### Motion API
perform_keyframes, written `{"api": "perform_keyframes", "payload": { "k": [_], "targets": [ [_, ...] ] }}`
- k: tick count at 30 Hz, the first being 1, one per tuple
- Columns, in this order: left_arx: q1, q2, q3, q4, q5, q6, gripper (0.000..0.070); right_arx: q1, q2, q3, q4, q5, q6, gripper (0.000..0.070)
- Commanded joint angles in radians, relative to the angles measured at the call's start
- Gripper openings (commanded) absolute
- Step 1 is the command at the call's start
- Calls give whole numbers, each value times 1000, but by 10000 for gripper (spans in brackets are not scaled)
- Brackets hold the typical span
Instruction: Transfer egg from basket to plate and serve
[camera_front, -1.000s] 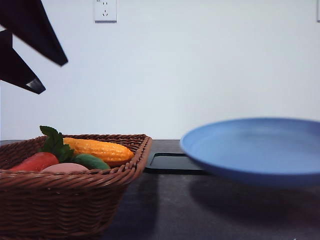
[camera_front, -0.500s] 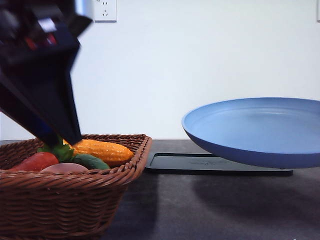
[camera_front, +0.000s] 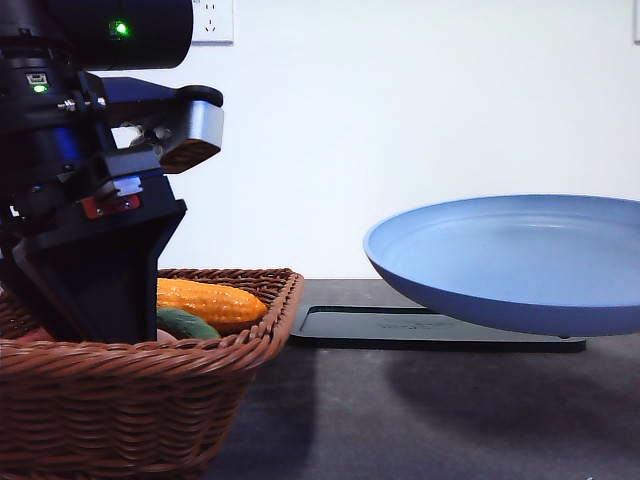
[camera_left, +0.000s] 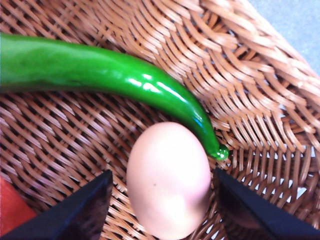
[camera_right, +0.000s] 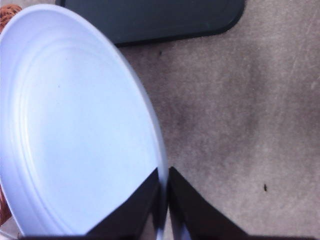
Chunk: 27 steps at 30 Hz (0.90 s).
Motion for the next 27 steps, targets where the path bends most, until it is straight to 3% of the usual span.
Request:
{"api": "perform_keyframes", "payload": {
  "k": [1, 7, 11, 15, 22, 27],
  "targets": [
    [-10, 15, 20, 5, -3, 14, 371, -2, 2, 13, 8, -8, -11, 0],
    [-10, 15, 20, -4, -3, 14, 205, -2, 2, 13, 9, -8, -11, 0],
    [-10, 15, 22, -3, -3, 14, 134, -2, 2, 13, 10, -8, -11, 0],
    [-9, 13, 48, -16, -23, 11, 120, -2, 2, 13, 11, -8, -11, 0],
    [-7, -34, 169, -77, -133, 6, 120, -1, 3, 13, 6, -12, -10, 0],
    [-22, -66, 306, -83, -130, 3, 121, 1, 5, 14, -4, -91, 10, 0]
  ]
}}
